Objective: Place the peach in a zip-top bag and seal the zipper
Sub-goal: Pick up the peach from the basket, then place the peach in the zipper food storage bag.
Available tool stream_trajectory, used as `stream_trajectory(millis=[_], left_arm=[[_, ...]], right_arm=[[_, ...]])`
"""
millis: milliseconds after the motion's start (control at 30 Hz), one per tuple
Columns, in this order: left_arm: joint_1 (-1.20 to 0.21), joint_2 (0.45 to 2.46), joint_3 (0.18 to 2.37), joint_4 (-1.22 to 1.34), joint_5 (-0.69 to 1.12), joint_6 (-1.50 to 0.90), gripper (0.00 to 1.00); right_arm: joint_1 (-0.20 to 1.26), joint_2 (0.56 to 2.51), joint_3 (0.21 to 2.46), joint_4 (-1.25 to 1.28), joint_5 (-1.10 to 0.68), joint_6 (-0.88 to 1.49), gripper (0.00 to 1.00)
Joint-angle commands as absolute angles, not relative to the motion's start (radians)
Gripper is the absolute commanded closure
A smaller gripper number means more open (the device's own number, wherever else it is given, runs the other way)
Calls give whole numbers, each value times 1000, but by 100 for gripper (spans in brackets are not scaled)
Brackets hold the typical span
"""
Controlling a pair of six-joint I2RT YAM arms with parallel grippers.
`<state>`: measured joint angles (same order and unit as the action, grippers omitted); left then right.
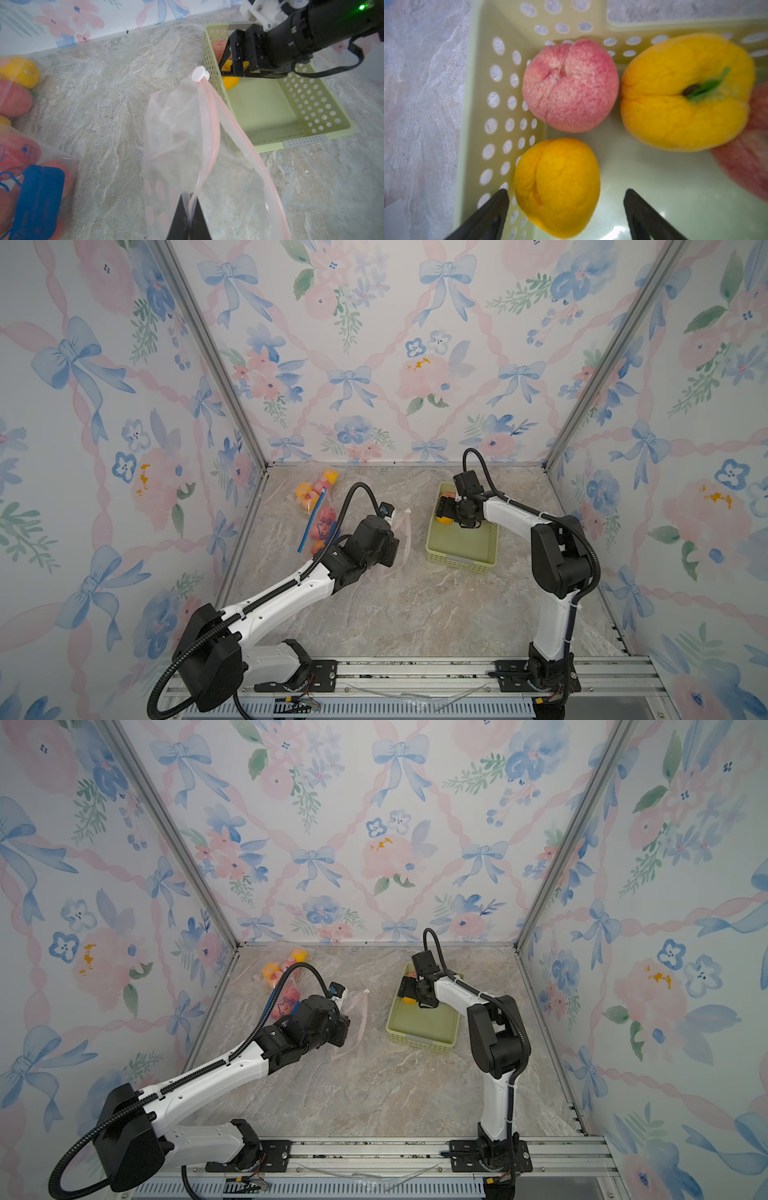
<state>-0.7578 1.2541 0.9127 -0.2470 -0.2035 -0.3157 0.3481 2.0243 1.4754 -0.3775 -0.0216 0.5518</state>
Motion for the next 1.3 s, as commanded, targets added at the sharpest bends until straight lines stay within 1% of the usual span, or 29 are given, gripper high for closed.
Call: stream_trajectory(millis=[0, 100, 200, 333, 433, 600, 767, 900, 967, 1133, 1267], left_arm=[[-750, 1243, 898, -207, -170, -339, 100], [-751, 1244, 896, -202, -156, -344, 100], [-752, 1246, 893, -200, -151, -347, 100], [-752, 1246, 886, -201, -155, -351, 100], [-750, 1246, 884, -195, -143, -354, 100], [-746, 1248, 872, -171, -115, -362, 100], [-740, 1258, 867, -150, -86, -367, 100], [-734, 1262, 867, -137, -71, -369, 100], [-729, 1265, 868, -138, -65, -370, 100], [-720, 1263, 873, -138, -51, -370, 100], [-719, 1255, 876, -138, -36, -374, 100]], right_arm=[[331, 2063, 1521, -383, -37, 543, 14], [322, 2084, 1531, -382, -43, 541, 17], [314, 2089, 1525, -371, -61, 543, 24], [311, 2060, 1489, -356, -76, 541, 36], [313, 2010, 1445, -345, -88, 541, 45], [334, 1858, 1338, -330, -102, 537, 53], [416, 1623, 1226, -324, -94, 549, 54], [545, 1436, 1144, -276, -75, 580, 53], [614, 1373, 1111, -226, -76, 603, 53], [735, 1298, 1068, -107, -88, 658, 51], [797, 1325, 1059, -3, -129, 687, 50]])
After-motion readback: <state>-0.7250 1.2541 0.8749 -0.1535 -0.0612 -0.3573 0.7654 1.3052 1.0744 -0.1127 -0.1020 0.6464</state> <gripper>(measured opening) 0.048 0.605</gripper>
